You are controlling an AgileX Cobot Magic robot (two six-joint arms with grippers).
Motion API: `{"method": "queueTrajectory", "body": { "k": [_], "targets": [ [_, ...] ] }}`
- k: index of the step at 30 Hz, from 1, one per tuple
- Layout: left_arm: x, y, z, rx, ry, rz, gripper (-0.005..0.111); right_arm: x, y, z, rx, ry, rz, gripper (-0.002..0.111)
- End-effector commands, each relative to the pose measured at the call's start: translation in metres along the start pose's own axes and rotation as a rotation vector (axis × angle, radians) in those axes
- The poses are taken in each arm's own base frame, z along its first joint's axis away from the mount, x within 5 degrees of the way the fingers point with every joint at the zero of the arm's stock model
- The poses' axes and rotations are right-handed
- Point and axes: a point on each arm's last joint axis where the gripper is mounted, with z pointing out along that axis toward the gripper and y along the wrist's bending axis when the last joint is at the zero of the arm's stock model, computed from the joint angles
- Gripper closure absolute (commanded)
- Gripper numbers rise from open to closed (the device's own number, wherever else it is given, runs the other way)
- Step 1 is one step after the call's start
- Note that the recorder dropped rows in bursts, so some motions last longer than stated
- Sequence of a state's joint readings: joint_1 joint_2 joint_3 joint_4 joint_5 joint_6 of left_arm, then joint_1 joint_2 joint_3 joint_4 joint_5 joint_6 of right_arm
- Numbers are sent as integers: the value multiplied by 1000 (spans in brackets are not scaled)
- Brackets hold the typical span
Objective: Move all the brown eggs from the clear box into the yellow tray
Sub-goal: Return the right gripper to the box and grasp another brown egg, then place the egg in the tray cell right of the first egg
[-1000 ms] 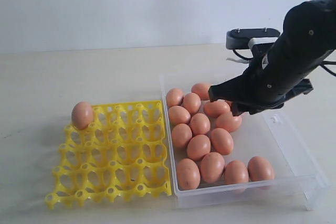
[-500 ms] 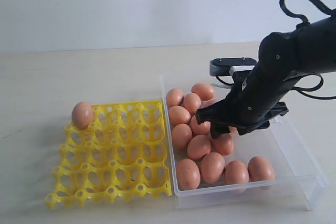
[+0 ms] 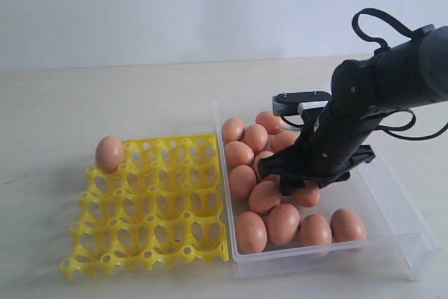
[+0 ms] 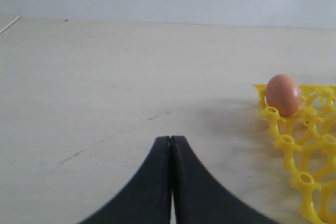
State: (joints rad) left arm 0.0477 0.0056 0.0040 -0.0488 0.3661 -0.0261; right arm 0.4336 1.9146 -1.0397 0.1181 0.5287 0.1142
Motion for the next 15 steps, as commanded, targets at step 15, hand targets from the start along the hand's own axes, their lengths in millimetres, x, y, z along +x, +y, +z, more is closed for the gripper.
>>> {"method": "queueTrajectory", "body": {
  "k": [15],
  "targets": [
    [-2, -1, -1, 8, -19, -8, 107, -33, 91, -80, -235, -875, -348, 108]
  ]
}}
